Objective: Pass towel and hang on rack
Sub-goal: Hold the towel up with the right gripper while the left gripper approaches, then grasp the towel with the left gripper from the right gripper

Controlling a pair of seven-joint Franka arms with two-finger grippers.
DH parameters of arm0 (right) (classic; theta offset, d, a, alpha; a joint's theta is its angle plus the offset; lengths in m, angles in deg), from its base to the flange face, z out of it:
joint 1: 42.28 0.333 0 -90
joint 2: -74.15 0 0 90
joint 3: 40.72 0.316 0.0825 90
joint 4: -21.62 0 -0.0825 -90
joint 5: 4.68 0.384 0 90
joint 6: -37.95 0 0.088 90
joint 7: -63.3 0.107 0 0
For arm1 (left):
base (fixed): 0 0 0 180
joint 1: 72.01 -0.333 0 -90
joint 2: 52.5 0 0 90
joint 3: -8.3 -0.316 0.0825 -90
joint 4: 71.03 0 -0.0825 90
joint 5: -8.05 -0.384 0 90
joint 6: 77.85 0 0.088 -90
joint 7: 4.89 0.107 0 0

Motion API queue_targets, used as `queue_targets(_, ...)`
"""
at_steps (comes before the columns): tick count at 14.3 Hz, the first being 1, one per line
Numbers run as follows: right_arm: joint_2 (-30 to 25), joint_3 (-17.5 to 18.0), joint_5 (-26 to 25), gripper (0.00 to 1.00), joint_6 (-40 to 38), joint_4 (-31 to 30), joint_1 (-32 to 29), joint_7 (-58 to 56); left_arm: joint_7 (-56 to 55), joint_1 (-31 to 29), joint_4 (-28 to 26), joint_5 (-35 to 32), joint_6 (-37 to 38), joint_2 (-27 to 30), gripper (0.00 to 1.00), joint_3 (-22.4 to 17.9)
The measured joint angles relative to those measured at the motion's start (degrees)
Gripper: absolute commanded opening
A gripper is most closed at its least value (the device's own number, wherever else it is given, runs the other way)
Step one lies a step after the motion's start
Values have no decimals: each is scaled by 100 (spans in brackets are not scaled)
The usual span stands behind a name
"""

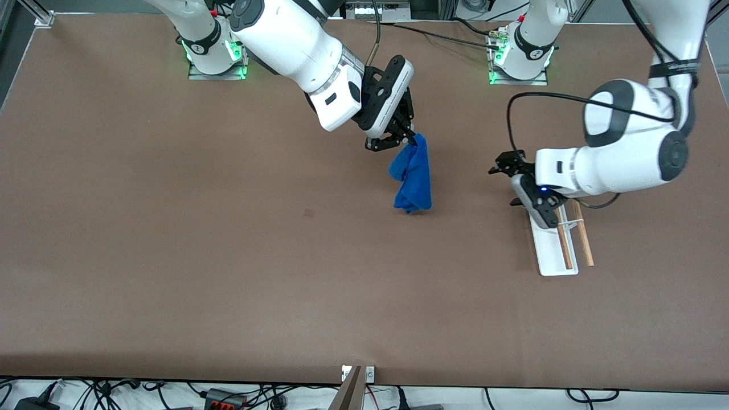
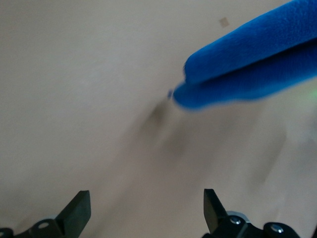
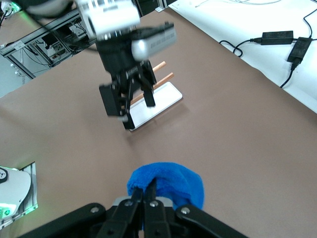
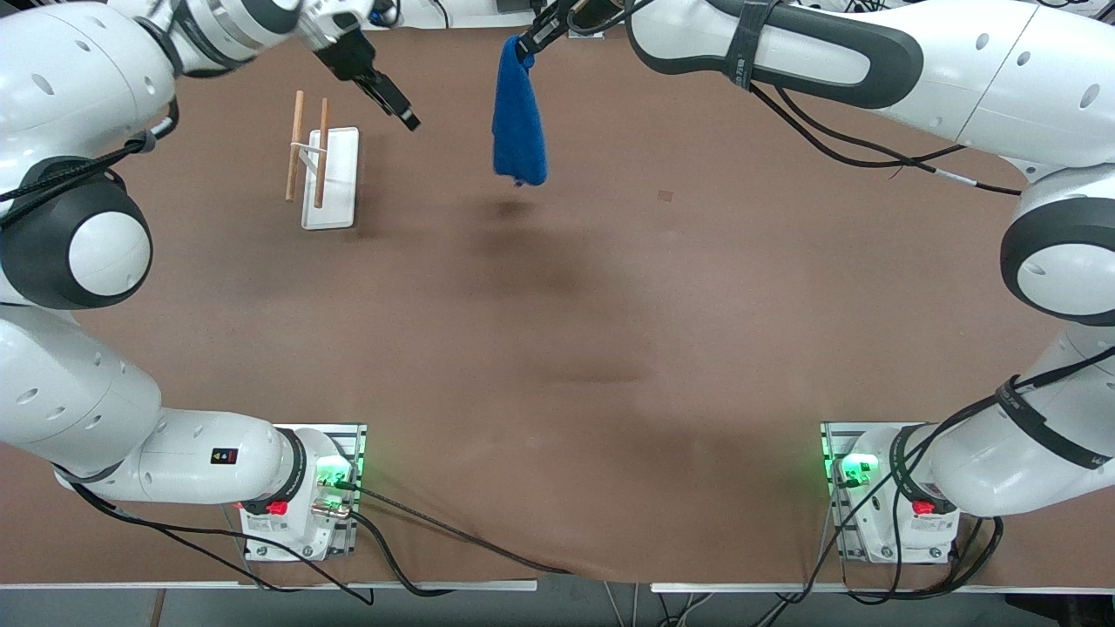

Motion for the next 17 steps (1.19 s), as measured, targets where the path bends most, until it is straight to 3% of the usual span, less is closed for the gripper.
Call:
queue_targets(5,0,0,-3,0,3,3,7,0,523,7,-758,453,-1401,-1,100,624)
queue_targets(11,0,-5,-8,0,7,4,14,0,581,27,-856,454,-1625,-2,100,915)
queue_targets(17,0,-22,-37,0,8,5,17,0,584,424,-929,455,-2260,-208,98,1049)
